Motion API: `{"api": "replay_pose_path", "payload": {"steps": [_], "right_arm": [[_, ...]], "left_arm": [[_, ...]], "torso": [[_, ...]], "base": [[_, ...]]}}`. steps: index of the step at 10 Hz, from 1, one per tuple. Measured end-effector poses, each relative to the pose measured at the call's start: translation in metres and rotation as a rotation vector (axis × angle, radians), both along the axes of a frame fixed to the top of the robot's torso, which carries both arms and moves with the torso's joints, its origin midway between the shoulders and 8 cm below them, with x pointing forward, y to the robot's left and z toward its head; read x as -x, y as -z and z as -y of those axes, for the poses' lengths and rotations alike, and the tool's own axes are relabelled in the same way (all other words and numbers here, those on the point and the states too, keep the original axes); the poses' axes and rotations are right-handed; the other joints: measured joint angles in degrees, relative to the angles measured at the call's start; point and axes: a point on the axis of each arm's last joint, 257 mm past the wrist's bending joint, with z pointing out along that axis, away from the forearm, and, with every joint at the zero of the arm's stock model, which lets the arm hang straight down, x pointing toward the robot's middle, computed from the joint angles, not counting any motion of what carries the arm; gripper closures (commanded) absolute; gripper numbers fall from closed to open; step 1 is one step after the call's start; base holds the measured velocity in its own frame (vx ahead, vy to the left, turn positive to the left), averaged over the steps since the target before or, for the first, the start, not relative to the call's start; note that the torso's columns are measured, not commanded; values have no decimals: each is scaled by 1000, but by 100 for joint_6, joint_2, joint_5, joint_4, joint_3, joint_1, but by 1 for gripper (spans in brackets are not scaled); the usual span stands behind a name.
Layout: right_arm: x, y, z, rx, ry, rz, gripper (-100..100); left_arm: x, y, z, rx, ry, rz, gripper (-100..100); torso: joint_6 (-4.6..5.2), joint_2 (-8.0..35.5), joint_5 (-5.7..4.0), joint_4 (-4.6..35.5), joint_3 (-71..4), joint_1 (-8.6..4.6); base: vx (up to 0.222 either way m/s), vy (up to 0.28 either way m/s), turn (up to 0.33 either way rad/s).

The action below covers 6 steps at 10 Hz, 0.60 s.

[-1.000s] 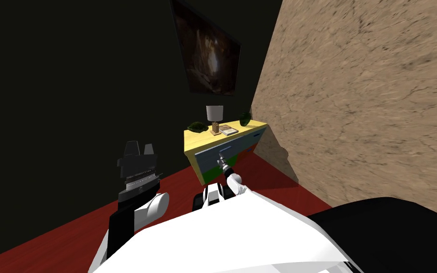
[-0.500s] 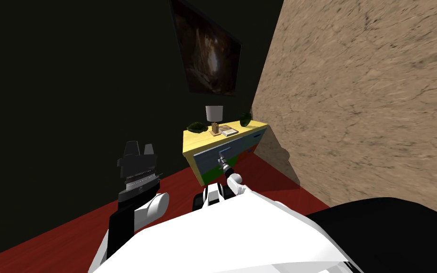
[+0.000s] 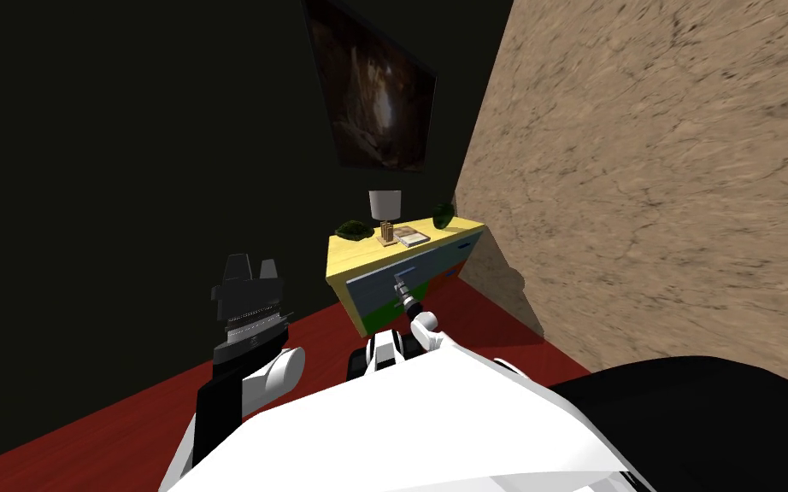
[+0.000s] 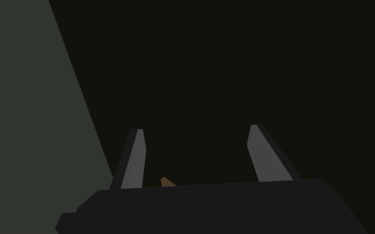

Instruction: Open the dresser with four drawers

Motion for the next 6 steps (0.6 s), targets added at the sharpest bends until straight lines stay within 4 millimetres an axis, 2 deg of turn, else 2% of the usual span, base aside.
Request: {"api": "replay_pose_path", "payload": {"steps": [2,6], "right_arm": [[0,-1,1,23,-5,17,-100],[-30,-4,29,24,40,16,-100]], "left_arm": [[0,0,0,0,0,0,0],[0,0,0,0,0,0,0]], "torso": [[0,5,1,2,3,4],[0,6,1,2,4,1]], "base": [[-6,2,81],[-52,30,115]]}}
